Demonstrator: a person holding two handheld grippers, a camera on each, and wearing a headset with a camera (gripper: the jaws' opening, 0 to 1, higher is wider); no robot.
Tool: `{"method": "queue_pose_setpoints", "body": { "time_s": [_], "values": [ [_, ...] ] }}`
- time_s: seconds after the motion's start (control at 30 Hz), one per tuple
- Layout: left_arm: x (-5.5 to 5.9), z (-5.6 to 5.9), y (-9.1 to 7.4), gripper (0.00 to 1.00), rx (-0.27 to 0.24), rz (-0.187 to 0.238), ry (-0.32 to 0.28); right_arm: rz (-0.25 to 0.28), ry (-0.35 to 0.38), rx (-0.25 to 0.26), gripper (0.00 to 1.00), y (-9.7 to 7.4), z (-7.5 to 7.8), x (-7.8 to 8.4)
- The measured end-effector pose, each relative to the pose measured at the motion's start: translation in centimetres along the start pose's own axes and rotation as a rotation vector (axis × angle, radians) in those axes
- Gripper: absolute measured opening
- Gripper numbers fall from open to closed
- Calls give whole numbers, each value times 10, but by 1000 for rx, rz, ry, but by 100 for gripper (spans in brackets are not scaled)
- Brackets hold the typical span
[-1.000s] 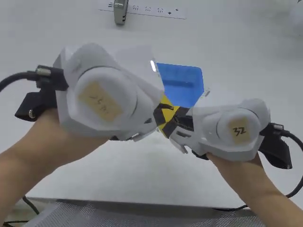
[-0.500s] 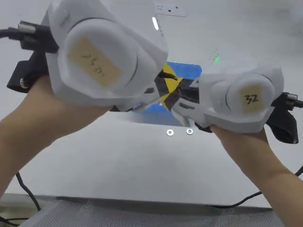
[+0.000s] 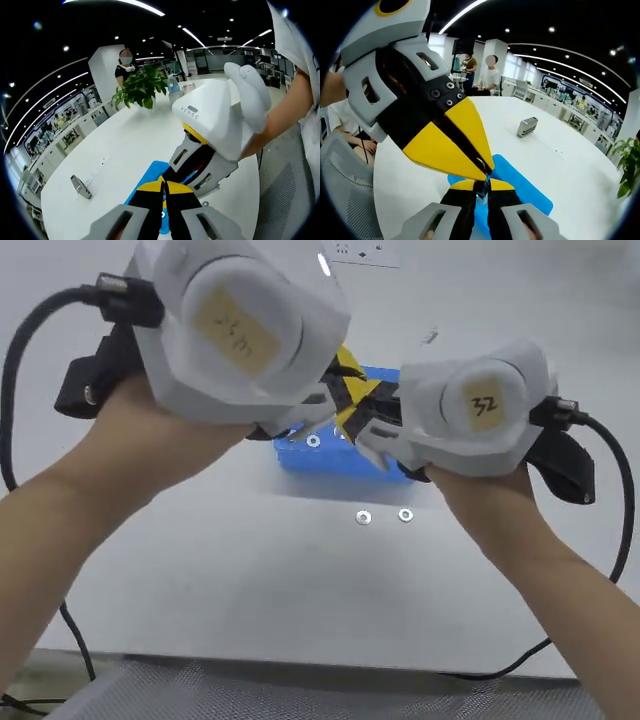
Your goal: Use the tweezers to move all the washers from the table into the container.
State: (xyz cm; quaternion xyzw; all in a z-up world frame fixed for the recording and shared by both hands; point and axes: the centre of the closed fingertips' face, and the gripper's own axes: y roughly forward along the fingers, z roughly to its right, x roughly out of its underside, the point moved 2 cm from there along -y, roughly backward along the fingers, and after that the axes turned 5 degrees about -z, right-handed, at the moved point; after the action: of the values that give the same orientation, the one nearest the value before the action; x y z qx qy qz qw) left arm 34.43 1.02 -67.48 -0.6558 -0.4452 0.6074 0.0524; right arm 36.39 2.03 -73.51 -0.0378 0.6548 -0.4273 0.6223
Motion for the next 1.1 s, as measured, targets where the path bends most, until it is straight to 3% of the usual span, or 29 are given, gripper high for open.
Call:
{"method": "queue_pose_setpoints", "body": {
  "time_s": [0.47, 0.77, 1.1],
  "values": [
    [21, 0, 16, 0, 4, -48, -27, -34, 34, -11, 4, 21, -1, 18],
    [26, -1, 21, 0, 4, -61, -22, -47, 50, -15, 4, 26, -1, 23],
    [25, -2, 22, 0, 6, -46, -50, -35, 102, -27, 5, 24, 0, 23]
  ]
}}
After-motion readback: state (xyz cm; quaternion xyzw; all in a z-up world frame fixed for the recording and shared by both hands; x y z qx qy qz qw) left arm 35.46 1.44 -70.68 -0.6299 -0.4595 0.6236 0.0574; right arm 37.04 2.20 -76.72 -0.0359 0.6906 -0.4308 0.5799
